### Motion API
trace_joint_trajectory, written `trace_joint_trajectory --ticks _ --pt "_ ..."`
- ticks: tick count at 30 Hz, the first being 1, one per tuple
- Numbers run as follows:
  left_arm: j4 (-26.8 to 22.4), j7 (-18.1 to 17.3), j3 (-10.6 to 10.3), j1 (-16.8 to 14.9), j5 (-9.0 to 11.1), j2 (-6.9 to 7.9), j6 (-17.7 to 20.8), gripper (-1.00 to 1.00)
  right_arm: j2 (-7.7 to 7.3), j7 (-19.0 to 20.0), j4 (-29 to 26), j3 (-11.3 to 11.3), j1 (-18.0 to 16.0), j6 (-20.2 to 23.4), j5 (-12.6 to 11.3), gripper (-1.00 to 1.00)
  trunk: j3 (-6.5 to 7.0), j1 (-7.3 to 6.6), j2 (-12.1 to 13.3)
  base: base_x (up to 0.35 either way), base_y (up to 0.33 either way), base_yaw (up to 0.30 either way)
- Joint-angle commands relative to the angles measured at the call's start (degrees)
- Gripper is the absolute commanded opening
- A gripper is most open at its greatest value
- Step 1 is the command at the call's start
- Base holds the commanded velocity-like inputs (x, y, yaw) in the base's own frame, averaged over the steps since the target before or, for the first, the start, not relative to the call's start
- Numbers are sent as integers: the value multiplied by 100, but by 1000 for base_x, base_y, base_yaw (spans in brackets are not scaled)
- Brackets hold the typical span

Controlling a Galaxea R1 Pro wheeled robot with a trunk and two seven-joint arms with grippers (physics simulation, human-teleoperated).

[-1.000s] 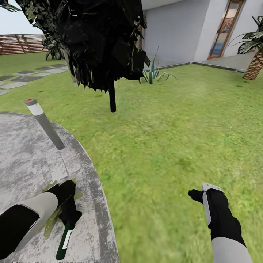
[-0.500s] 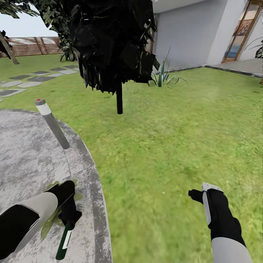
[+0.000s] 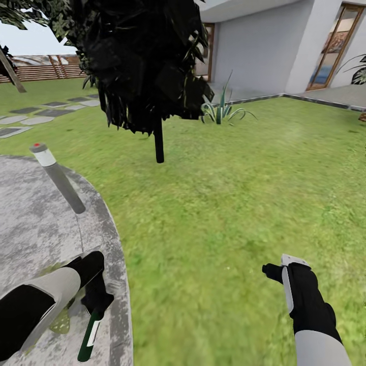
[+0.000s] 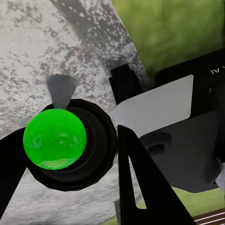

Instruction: Pick up the pesticide atomizer in the garden and spray insectifuge to fully cover both potted plants in the garden.

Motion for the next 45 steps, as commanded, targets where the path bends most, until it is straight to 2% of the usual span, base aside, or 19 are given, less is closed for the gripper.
trace_joint_trajectory --ticks 1,17,32,38,45 --pt "-11 -55 11 -1 -62 2 29 -100 4 9 -3 -5 -5 21 25 100 -4 1 -2 97 -325 0" --pt "-10 -55 11 -1 -63 2 30 -100 6 9 -8 -5 -4 27 25 100 -4 1 -2 7 -316 13" --pt "-27 -64 69 -1 -24 11 29 -100 4 9 -3 -8 -4 21 18 100 -27 1 -2 13 -24 180" --pt "-27 -64 86 -1 -16 11 30 -100 4 9 -3 -10 -3 21 18 100 -27 1 -2 311 -117 10" --pt "-27 -64 99 -1 -15 11 32 -100 4 11 -3 -8 -7 21 18 100 -27 1 -2 251 -124 209"
